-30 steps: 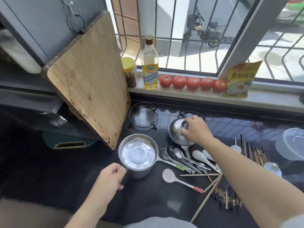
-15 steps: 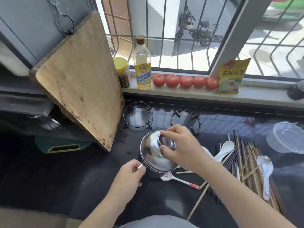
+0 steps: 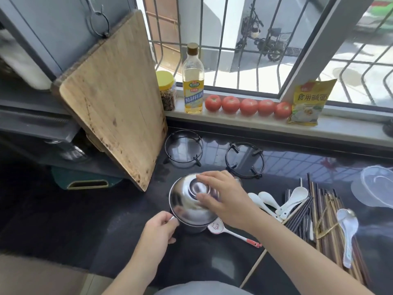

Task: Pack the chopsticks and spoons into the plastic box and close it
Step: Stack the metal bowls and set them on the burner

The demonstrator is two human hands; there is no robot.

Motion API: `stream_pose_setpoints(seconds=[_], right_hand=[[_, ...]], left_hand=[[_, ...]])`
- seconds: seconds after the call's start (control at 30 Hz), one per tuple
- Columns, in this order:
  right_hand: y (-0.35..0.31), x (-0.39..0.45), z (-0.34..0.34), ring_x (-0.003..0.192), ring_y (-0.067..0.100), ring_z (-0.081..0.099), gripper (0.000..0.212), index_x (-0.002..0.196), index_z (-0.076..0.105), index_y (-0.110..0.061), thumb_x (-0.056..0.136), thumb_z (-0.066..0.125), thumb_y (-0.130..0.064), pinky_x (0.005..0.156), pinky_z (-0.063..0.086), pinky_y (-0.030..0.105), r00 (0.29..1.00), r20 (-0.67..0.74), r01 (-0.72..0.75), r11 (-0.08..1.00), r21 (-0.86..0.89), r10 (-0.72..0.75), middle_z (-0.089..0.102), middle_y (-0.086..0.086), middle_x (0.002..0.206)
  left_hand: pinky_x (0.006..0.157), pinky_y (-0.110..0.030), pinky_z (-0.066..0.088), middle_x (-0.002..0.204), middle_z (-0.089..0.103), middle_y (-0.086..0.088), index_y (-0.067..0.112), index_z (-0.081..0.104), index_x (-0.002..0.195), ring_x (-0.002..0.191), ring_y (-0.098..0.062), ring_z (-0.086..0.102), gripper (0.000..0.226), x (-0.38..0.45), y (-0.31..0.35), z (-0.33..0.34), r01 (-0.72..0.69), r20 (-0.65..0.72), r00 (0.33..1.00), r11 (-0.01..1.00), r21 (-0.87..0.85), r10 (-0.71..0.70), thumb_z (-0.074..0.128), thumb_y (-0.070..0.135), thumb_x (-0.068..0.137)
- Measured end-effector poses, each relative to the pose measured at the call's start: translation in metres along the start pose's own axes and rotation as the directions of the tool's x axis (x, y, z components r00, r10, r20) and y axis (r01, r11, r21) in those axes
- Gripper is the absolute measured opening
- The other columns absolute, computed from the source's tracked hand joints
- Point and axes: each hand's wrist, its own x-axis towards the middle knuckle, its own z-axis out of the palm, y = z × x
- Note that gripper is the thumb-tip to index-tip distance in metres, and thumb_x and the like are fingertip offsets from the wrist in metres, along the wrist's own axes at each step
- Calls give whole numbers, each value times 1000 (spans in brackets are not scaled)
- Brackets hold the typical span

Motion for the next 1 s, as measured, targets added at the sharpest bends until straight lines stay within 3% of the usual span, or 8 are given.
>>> stream_pose_setpoints(seconds=[0.07,0.23,0.37,0.5,0.63,0.77,0.9,1.0], right_hand=[[21,11,-6,109,3,57,29,122,68,-24,95,61,-32,96,42,20,979,-104,-152,968,199,175,63,-16,115],[134,35,-18,109,32,58,30,124,61,-15,96,51,-22,92,44,37,699,-221,-702,712,-28,680,55,11,128],[177,43,-18,109,42,57,38,134,48,-12,98,49,-25,91,43,42,561,-229,-824,564,-60,795,38,18,138],[199,56,-20,119,46,54,45,130,43,0,98,55,-28,97,43,46,395,-262,-899,429,88,881,52,27,134],[202,58,-24,110,43,61,39,114,62,2,96,59,-33,91,48,41,422,-250,-896,443,34,872,65,25,116],[202,55,-27,86,35,71,32,95,69,-3,88,64,-34,83,55,36,407,-190,-902,426,67,893,73,17,92],[202,53,-35,53,26,71,28,78,68,-4,84,70,-31,67,62,36,336,-110,-916,352,191,935,71,12,61],[202,51,-33,51,25,65,35,74,68,-3,81,69,-37,58,53,29,391,-93,-897,402,186,916,69,10,57]], left_hand=[[78,-37,49,70,51,-2,24,58,65,77,-18,52,38,2,-1,-6,54,-42,997,989,-140,-60,57,24,103],[91,-47,54,84,76,9,21,78,101,87,-16,68,53,-2,6,-22,130,-149,973,949,-286,-178,55,68,91],[75,-37,49,62,60,7,28,79,107,61,-9,56,61,-7,11,-26,211,-90,963,918,-334,-254,50,77,83],[71,-35,46,59,43,6,23,79,105,52,-9,38,61,-9,12,-23,223,-86,959,905,-362,-271,58,74,79],[68,-34,45,85,62,3,22,75,97,77,-17,53,66,-3,8,-22,218,-201,933,913,-344,-299,63,80,68],[66,-34,46,93,60,1,22,73,98,79,-19,51,71,2,8,-24,218,-232,922,911,-349,-309,61,83,65],[71,-36,47,74,55,4,15,78,103,73,-17,48,62,3,12,-25,176,-232,932,909,-379,-277,59,72,86],[75,-37,47,50,47,12,15,76,102,69,-15,45,54,2,17,-30,153,-250,933,913,-378,-260,55,64,94]])
